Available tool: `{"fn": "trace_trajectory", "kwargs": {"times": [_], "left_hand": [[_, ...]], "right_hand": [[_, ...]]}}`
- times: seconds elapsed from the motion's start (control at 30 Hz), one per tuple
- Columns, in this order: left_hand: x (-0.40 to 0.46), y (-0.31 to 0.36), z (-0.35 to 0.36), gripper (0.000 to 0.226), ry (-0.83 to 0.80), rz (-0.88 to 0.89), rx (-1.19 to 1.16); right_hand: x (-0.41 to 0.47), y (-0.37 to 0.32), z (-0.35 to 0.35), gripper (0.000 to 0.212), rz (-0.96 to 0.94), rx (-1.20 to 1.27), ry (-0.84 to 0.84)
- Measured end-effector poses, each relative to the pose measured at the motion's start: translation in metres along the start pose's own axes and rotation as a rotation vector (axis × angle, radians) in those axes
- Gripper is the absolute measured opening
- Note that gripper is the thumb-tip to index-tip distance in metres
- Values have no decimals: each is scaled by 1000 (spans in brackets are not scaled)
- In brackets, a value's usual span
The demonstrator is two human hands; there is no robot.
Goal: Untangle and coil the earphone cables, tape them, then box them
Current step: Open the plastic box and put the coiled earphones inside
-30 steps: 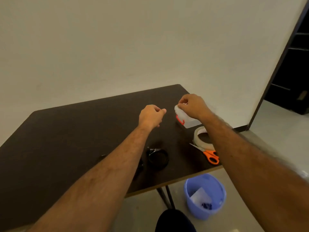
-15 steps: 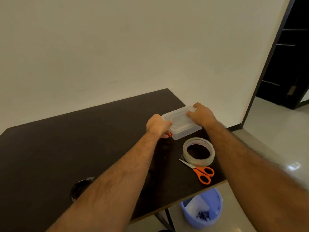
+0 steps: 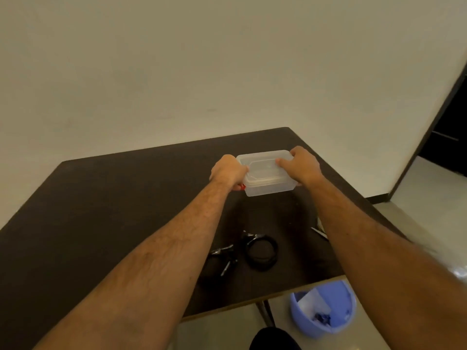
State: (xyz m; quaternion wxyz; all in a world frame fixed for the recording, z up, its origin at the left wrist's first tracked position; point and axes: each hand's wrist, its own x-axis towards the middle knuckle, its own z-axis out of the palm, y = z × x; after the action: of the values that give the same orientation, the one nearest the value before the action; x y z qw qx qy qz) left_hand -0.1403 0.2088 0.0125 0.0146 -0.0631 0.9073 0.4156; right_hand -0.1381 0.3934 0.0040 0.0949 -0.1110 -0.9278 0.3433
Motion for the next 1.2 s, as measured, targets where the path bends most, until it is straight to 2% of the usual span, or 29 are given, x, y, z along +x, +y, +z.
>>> {"fn": "trace_trajectory", "kwargs": {"times": [0.2, 0.43, 0.67, 0.8, 1.07, 1.2], "left_hand": [[-13, -66, -89, 29, 95, -39, 11], [-43, -138, -151, 24, 92, -146, -52], [-59, -173, -153, 21, 54, -199, -63], [-66, -178, -148, 25, 127, -198, 48], [-76, -165, -154, 29, 212, -189, 117], [-80, -161, -155, 27, 239, -168, 152]], "right_hand": [[-38, -78, 55, 49, -88, 87, -94], [-87, -132, 109, 46, -146, 90, -203], [-114, -137, 124, 50, -135, 6, -236], [-123, -131, 127, 51, -156, -93, -189], [-117, -127, 113, 24, -187, -39, -193], [-115, -125, 105, 19, -206, -48, -211]]}}
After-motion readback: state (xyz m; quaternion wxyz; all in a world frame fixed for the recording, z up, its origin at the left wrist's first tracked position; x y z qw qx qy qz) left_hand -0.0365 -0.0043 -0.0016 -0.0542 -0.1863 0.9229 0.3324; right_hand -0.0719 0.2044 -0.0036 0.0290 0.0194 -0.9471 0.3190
